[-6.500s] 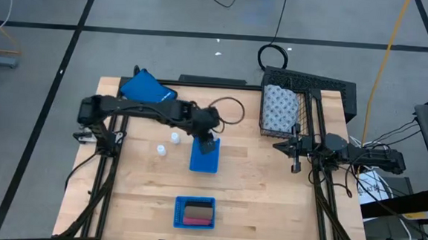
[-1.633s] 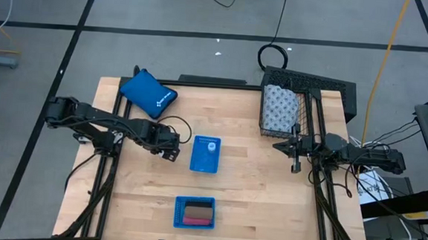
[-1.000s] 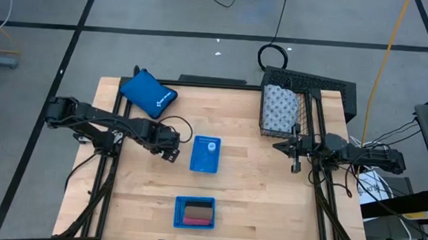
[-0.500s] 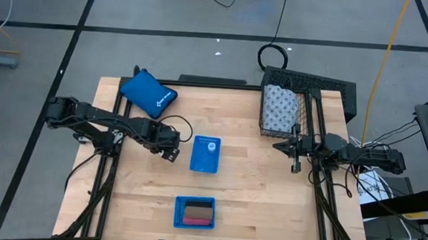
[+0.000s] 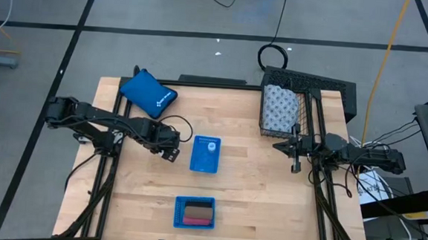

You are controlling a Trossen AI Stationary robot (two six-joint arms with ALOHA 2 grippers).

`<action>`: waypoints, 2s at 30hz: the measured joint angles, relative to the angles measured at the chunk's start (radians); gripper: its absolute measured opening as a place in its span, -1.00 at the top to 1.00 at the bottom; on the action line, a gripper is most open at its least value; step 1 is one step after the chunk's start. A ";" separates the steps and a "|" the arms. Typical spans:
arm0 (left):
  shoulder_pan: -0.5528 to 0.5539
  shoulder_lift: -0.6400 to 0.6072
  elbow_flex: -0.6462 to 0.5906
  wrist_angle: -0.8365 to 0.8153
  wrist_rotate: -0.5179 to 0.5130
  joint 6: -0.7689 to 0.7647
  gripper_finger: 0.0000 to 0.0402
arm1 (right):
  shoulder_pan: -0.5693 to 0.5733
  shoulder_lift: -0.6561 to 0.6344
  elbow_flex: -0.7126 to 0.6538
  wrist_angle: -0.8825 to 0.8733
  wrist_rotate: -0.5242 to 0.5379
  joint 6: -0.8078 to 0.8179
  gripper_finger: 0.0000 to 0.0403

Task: Pick & place medical supplies in basket/bin
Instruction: Put the bottom white pill bottle into the top blue bin

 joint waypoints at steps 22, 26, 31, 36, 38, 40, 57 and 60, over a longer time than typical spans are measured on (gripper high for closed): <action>0.000 0.000 0.000 0.000 -0.008 -0.005 -0.27 | 0.000 0.000 0.000 0.000 0.000 0.000 1.00; 0.000 0.000 0.000 0.000 -0.008 -0.005 -0.27 | 0.000 0.000 0.000 0.000 0.000 0.000 1.00; 0.000 0.000 0.000 0.000 -0.008 -0.005 -0.19 | 0.000 0.000 0.000 0.000 0.000 0.000 1.00; 0.000 0.000 0.000 0.000 -0.001 -0.005 0.06 | 0.000 0.000 0.000 0.000 0.000 0.000 1.00; 0.000 0.000 0.000 0.000 0.000 -0.004 0.17 | 0.000 0.000 0.000 0.000 0.000 0.000 1.00; 0.000 -0.001 0.000 0.000 0.000 -0.004 0.25 | 0.000 0.000 0.000 0.000 0.000 0.000 1.00; 0.000 -0.001 0.000 0.008 0.027 -0.025 0.32 | 0.000 0.000 0.000 0.000 0.000 0.000 1.00; 0.000 -0.001 0.000 0.035 0.027 -0.017 0.32 | 0.000 0.000 0.000 0.000 0.000 0.000 1.00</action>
